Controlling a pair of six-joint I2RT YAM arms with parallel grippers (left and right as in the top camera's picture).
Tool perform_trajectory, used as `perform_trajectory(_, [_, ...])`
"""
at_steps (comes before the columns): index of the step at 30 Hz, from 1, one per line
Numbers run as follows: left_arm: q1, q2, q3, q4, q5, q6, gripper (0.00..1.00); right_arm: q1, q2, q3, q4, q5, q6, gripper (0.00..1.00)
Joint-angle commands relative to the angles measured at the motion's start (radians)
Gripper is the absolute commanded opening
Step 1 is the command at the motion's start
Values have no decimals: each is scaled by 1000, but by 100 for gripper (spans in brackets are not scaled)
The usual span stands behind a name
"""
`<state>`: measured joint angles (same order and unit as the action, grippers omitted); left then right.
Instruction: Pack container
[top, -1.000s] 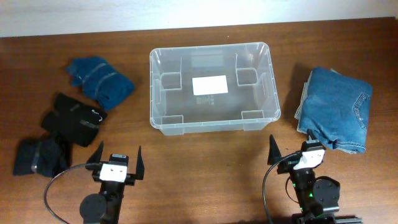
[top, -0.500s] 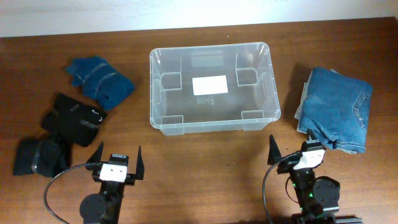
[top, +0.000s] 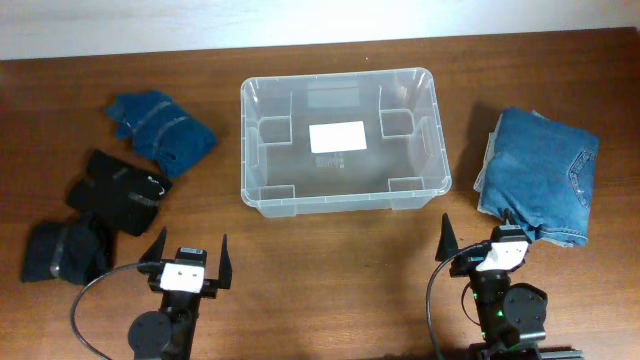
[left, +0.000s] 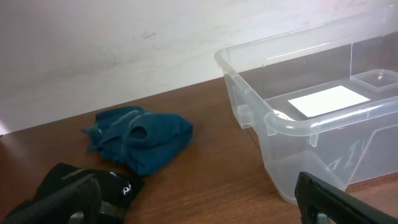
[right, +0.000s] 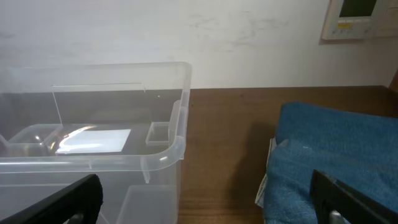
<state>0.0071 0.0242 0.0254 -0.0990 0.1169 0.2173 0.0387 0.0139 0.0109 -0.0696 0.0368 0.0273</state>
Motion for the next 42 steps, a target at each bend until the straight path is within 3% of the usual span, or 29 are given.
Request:
perform_trajectory(1, [2,5,5,-15,21,9,99,-6,-1,-5,-9,-7,14,98])
perform_trajectory(6, [2,5,5,-15,21,9,99,-6,1,-5,3,-25,14,98])
perform_trajectory(10, [2,5,5,-15,21,9,99,-8,1,24,-42,-22,111,98])
perform_trajectory(17, [2,5,5,-15,21,9,99,-24,110,237,-138,-17,132,98])
perform_trajectory(24, [2,5,5,-15,21,9,99,-135,502,670,-321,-82,132,98])
perform_trajectory(33, [2,5,5,-15,21,9,99,-300,1123,1436,-858,-138,130,99])
perform_trajectory(37, [2,5,5,-15,21,9,99,-364,1266,1554,-923,-138,74,98])
perform_trajectory(42, [2,5,5,-15,21,9,99,-486,1380,1554,-923,-175,55,99])
